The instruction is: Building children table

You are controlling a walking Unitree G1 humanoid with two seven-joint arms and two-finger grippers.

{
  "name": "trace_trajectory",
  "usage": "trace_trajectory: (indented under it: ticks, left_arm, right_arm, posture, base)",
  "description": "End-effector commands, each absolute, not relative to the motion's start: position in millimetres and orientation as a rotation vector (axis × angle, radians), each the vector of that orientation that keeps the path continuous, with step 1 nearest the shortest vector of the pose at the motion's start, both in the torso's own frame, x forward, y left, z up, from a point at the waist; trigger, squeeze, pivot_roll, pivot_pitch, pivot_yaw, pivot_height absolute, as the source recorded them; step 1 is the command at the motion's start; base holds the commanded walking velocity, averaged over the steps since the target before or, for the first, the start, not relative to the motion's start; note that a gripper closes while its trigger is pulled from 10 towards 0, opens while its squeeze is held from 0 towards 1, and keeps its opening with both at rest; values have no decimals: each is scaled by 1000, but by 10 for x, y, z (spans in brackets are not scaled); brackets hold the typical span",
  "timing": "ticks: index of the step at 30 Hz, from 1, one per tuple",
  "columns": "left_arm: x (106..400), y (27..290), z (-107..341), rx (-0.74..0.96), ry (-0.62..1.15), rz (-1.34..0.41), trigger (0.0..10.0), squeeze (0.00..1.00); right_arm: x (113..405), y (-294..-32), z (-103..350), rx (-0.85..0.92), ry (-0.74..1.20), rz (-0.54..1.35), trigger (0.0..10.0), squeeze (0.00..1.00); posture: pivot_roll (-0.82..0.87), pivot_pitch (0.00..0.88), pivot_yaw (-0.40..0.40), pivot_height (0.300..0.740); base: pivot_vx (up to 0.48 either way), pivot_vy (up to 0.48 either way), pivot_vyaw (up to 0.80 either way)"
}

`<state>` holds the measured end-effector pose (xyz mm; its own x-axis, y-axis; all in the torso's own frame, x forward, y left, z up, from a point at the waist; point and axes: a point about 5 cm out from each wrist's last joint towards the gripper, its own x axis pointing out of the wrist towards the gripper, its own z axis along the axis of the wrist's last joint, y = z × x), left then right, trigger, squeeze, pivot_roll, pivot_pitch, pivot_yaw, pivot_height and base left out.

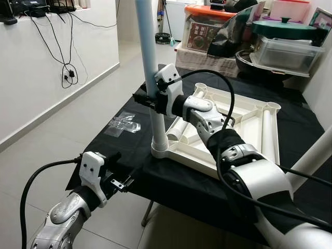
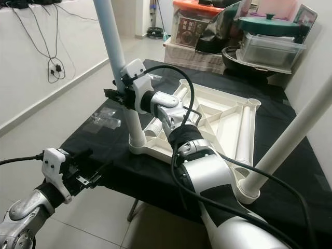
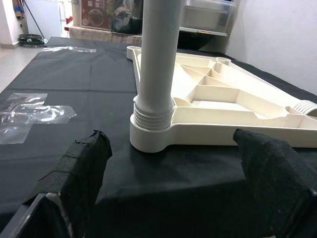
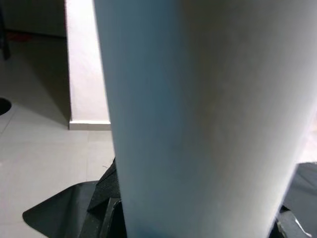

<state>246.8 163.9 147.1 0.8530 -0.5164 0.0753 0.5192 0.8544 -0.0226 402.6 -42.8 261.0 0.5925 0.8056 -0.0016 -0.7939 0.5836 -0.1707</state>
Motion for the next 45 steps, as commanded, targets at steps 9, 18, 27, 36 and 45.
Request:
trace_trajectory:
  ticks: [9,18,27,36,45]
  left_arm:
    - [2452,1634,1428,-56,-55,-527,10000,0]
    - [2458,1652,1418,-61,-51,-517,10000,0]
    - [2471,1640,1407,-63,-47,-515,10000,0]
    - [2473,1674,1408,-58,-45,-503,10000,0]
    - [2489,1661,1401,-60,-44,-507,10000,0]
  right_arm:
    - [4000,-466,2119,-14,179,881,0,0]
    - [3869,-596,2011,-2,235,1165,0,0]
    - [3860,-800,1981,-16,237,1191,0,0]
    - [3853,-945,1937,12,273,1182,0,0]
    - [3899,-1050,1878,2,303,1056,0,0]
  posture:
    - [110,0,-136,740]
    - [99,0,-129,740]
    - [100,0,-125,740]
    - [107,0,-122,740]
    - [101,0,-116,740]
  base:
    - [0,0,0]
    - [0,0,0]
    - [0,0,0]
    - [0,0,0]
    - [0,0,0]
